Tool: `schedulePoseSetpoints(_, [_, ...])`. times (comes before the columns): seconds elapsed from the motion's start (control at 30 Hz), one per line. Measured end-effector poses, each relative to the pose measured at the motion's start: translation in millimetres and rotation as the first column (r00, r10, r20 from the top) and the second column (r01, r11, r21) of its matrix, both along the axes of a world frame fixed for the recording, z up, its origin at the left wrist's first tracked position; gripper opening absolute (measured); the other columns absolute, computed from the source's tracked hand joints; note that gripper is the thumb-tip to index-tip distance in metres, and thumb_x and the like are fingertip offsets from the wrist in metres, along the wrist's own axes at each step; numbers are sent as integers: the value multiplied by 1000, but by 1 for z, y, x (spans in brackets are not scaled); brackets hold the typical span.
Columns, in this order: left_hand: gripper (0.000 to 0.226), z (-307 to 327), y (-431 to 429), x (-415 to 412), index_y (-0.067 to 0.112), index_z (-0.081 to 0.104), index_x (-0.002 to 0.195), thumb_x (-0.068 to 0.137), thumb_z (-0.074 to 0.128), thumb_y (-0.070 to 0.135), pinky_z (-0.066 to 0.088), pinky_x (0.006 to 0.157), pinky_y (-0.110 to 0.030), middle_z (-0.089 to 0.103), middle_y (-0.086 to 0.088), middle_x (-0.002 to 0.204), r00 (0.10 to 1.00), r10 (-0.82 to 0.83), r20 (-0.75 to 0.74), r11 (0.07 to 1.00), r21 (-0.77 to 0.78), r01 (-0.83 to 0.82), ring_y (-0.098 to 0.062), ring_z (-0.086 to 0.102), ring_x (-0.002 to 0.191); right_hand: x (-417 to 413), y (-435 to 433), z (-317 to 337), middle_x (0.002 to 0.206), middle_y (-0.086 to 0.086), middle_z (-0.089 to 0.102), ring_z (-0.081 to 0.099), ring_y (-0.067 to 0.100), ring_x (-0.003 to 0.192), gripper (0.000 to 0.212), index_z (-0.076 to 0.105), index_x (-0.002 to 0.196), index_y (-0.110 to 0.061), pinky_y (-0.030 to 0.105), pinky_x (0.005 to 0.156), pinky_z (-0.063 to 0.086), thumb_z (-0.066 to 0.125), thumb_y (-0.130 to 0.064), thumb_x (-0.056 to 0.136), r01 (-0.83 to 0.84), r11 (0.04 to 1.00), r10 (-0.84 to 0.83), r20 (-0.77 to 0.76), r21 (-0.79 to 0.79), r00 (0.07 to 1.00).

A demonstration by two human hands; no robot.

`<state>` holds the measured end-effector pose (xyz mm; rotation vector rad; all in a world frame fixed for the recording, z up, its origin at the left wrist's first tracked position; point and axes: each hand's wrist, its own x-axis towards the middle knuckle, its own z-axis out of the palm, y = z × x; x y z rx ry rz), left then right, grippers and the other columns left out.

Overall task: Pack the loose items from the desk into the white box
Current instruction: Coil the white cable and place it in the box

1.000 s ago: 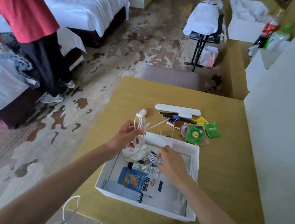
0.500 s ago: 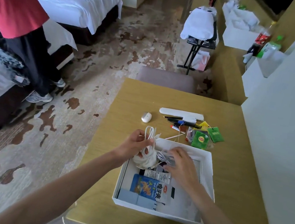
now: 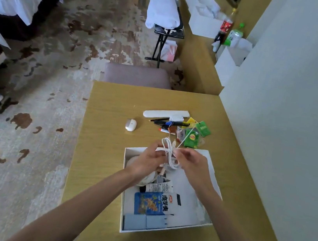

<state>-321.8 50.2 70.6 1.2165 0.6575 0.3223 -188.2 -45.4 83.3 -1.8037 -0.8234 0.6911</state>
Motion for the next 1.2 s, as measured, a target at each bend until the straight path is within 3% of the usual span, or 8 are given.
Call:
schedulePoseSetpoints(0.13, [32, 0, -2, 4, 10, 43, 120, 91, 58, 8, 48, 71, -33, 70, -8, 109, 1000, -26, -4, 999, 26, 26, -19, 64, 88, 2, 0, -3, 82, -1, 76, 71, 15, 79, 21, 72, 86, -12, 30, 74, 56, 68, -33, 88, 112, 994, -112, -54, -8, 992])
schedulePoseSetpoints(0.23, [38, 1, 1, 6, 16, 45, 124, 89, 59, 12, 47, 75, -28, 67, 0, 118, 1000, -5, -31, 999, -46, 3, -15, 63, 99, 8, 0, -6, 92, 0, 71, 64, 13, 88, 17, 73, 90, -10, 13, 73, 46, 67, -27, 89, 118, 993, -114, 137, -17, 984])
schedulePoseSetpoints(0.3, [38, 1, 1, 7, 17, 49, 124, 88, 60, 14, 48, 80, -33, 68, 2, 116, 1000, -14, -16, 996, -93, 12, -17, 63, 104, 11, 2, -5, 92, 2, 70, 63, 13, 87, 18, 74, 87, -9, 14, 74, 46, 69, -26, 88, 75, 997, -68, 191, -32, 979])
schedulePoseSetpoints(0.43, [26, -4, -3, 12, 7, 60, 116, 93, 58, 19, 46, 83, -38, 64, -12, 107, 997, -60, 48, 992, -110, 65, -25, 57, 96, 11, 6, -1, 79, -2, 74, 68, 13, 76, 15, 72, 75, -9, 26, 74, 54, 75, -20, 83, -18, 1000, 18, 76, 2, 997])
schedulePoseSetpoints(0.63, [34, -6, -2, 21, -5, 57, 118, 91, 60, 15, 42, 80, -37, 63, -16, 107, 994, 74, 84, 967, -250, -50, -26, 54, 94, 21, 6, 3, 76, 6, 73, 65, 7, 68, 16, 74, 80, -5, 15, 62, 49, 75, -21, 83, -21, 999, 25, -147, 32, 989])
schedulePoseSetpoints(0.87, [27, -1, -8, 31, -4, 61, 112, 88, 63, 9, 45, 72, -29, 62, -13, 88, 983, 155, 102, 945, -304, -118, -17, 60, 78, 27, 2, 17, 79, 25, 63, 57, 16, 74, 22, 66, 82, 8, 29, 74, 46, 71, -13, 86, -58, 996, 72, -226, 70, 971])
schedulePoseSetpoints(0.97, [15, 1, -8, 33, 4, 60, 102, 88, 62, 9, 45, 69, -30, 63, -10, 75, 984, 135, 115, 951, -295, -96, -19, 61, 72, 32, 0, 24, 74, 17, 53, 51, 16, 74, 26, 60, 79, 8, 29, 76, 40, 69, -15, 88, -44, 997, 60, -281, 60, 958])
schedulePoseSetpoints(1.2, [8, 5, -5, 31, 13, 70, 83, 82, 63, 9, 54, 74, -26, 69, -7, 84, 965, 204, 163, 949, -276, -154, -18, 66, 80, 44, -3, 35, 75, 16, 53, 51, 17, 76, 30, 57, 68, 1, 33, 78, 39, 65, -18, 91, -66, 995, 82, -218, 81, 973])
